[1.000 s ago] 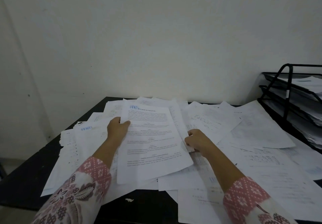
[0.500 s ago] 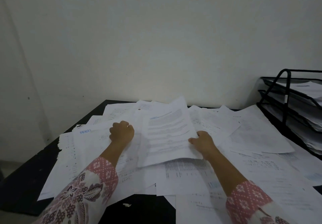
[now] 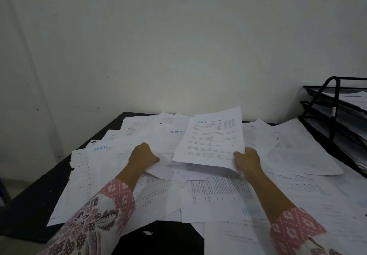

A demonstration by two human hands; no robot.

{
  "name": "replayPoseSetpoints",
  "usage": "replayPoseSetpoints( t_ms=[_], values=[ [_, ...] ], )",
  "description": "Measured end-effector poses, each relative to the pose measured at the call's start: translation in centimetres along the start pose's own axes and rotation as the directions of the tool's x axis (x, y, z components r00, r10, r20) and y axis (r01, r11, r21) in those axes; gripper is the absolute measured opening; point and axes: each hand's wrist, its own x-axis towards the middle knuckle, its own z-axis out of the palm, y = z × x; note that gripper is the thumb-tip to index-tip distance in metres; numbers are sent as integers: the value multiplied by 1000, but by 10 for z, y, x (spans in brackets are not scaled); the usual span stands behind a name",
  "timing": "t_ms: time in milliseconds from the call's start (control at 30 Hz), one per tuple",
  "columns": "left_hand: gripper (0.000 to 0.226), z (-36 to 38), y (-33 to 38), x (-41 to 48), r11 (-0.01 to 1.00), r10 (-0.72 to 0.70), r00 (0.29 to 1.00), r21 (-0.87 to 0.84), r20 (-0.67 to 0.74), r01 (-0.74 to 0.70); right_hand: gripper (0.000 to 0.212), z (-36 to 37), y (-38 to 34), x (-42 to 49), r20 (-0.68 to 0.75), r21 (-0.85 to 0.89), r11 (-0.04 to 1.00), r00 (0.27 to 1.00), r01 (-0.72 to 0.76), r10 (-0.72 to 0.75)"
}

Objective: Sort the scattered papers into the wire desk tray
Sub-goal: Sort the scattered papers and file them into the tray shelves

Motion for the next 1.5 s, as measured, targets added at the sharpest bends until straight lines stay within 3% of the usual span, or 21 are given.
replayPoseSetpoints(
  t_ms=[133,267,400,567,767,967,1100,1300,1500],
  values=[
    [47,3,6,-5,992,54,998,-117,26,-51,34,3,-1,-1,40,-11,1000,999,21,-21],
    [42,4,17,-10,944,5,998,-331,58,15,33,11,-3,-7,109,-65,994,991,84,-77],
    [43,4,26,-15,761,-25,969,-624,246,178,31,20,-7,-15,145,-131,977,978,166,-147],
    [58,9,16,-10,799,87,902,-571,422,190,33,29,-12,-22,213,-186,950,954,253,-212],
    [59,0,-6,-6,933,-27,987,-352,160,82,23,38,-22,-18,247,-169,948,943,270,-225],
    [51,-25,-51,5,869,-166,986,-471,12,152,48,48,-30,-16,274,-348,891,940,292,-201],
    [47,-35,-76,11,793,-250,968,-572,8,210,38,76,-34,-37,337,-418,850,923,322,-185],
    [44,-44,-90,8,761,-282,959,-617,-38,199,103,118,-45,-58,246,-659,719,966,222,-73],
    [43,-45,-93,7,755,-284,957,-629,-61,185,122,141,-59,-45,244,-703,707,960,79,135]
  ],
)
